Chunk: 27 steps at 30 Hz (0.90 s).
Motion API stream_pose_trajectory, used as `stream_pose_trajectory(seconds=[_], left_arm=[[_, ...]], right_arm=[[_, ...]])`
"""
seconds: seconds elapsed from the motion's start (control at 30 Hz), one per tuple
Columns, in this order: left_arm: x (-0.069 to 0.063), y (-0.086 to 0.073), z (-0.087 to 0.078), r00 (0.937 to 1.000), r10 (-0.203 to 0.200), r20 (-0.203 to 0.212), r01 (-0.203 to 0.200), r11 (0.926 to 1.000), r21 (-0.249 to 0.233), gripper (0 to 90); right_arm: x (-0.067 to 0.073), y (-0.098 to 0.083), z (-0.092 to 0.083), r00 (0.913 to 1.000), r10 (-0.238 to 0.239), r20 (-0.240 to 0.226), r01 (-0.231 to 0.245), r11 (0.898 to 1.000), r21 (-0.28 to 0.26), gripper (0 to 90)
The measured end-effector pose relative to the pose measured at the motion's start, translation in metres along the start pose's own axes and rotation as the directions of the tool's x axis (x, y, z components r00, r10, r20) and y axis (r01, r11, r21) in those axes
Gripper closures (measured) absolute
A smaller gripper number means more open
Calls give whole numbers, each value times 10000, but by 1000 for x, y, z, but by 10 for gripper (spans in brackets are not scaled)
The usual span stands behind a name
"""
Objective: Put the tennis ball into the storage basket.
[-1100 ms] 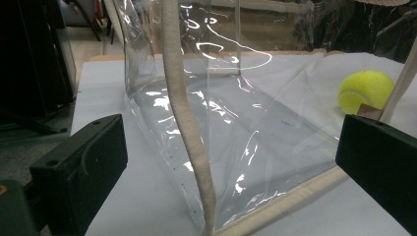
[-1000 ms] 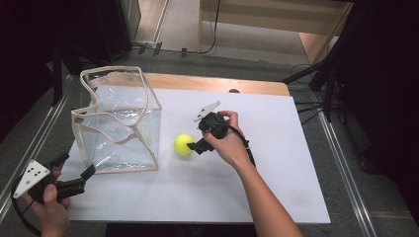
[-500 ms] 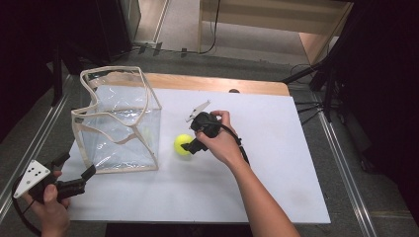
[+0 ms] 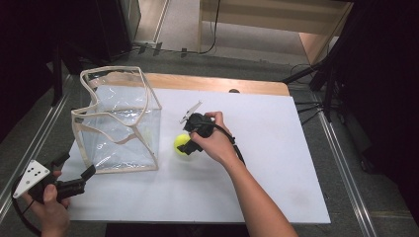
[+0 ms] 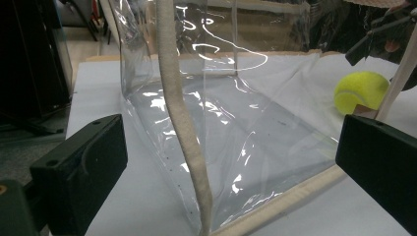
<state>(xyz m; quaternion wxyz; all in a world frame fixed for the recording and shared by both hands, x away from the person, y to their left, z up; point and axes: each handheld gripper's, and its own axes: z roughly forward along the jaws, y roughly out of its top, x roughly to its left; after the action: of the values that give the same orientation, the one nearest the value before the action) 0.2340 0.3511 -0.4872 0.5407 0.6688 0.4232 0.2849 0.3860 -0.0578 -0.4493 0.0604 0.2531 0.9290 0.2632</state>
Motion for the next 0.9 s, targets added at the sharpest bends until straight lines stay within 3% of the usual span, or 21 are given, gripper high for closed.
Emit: stream_pose_trajectory(seconds=[0.17,0.2,0.3,0.7,0.77,0.87,0.9], left_arm=[[0,0,0,10000,17,5,-17,10000,7,0],[0,0,0,10000,17,9,-17,10000,-2,0],[0,0,0,10000,20,7,-20,10000,6,0],[0,0,0,10000,43,22,-43,10000,19,0],[0,0,0,10000,16,19,-16,10000,6,0],[0,0,0,10000,-1,17,1,10000,-9,0],[0,0,0,10000,15,16,-15,10000,4,0]], right_arm=[[0,2,6,9997,-179,-141,183,9996,229,0],[2,2,7,9999,-13,-122,18,9993,360,0],[1,2,9,9999,-89,-76,92,9987,493,53],[2,4,21,9997,-47,-247,73,9943,1063,62],[3,5,23,9993,88,-368,-49,9943,1061,139],[3,6,26,9995,-63,-321,99,9934,1144,139],[5,6,27,9995,95,-307,-59,9930,1182,139]])
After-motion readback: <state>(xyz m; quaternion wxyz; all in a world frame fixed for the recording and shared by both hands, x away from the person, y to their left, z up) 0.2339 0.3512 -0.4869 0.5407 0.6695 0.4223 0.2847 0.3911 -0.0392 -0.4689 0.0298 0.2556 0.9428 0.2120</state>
